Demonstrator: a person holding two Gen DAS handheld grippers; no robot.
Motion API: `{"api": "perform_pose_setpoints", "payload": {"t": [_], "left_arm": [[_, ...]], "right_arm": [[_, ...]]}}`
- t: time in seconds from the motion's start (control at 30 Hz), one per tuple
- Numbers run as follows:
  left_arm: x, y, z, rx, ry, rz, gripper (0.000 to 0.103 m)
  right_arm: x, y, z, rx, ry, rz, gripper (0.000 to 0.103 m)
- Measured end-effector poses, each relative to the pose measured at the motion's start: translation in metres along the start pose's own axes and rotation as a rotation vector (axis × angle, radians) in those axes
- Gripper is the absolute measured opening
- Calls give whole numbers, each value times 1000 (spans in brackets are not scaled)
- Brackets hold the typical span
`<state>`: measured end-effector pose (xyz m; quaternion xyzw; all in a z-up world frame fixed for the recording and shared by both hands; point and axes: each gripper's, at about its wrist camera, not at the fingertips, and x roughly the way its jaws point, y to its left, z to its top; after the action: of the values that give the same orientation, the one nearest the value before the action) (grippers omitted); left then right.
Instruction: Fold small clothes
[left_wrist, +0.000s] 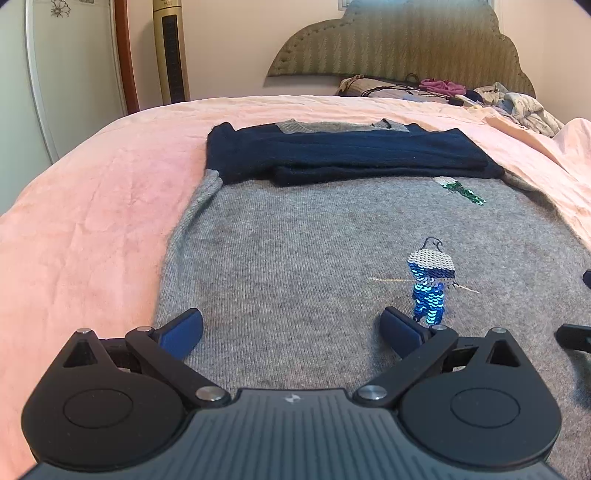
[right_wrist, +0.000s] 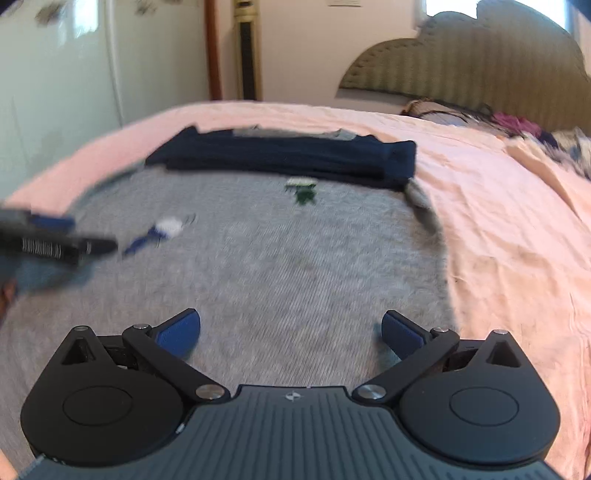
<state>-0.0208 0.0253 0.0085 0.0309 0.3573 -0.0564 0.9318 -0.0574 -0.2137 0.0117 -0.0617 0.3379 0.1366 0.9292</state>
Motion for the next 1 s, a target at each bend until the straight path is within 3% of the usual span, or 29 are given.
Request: {"api": "perform_pose_setpoints", "payload": {"t": [0.13,0.27,0.33,0.53,0.67,0.77,0.83,1.0], "left_arm": [[-9,-2,-1,-11,23,35,103],[-29,-3,-15,-32,36,-18,103],[-31,-7,-28,16,-1,-1,103],[-50,4,-28,-18,8,9,103],[-93,36,-51,-148,-9,-79,103],[-112,68,-71,-294,28,-132,103],[-116,86,-83,-412,62,-226,103],[-113,104,-96,-570,61,-483,103]], "right_arm": [[-2,-7,0,36,-6,17,103],[-1,-7,0,32,-8,13,103],[1,-6,0,30,-8,11,103],[-12,-11,0,73,-23,21,103],[-61,-42,-13,262,-113,175,103],[-81,-81,-27,425,-65,206,103],[-91,-110,-40,556,-48,218,103],[-85,-158,-76,854,23,452,103]]}}
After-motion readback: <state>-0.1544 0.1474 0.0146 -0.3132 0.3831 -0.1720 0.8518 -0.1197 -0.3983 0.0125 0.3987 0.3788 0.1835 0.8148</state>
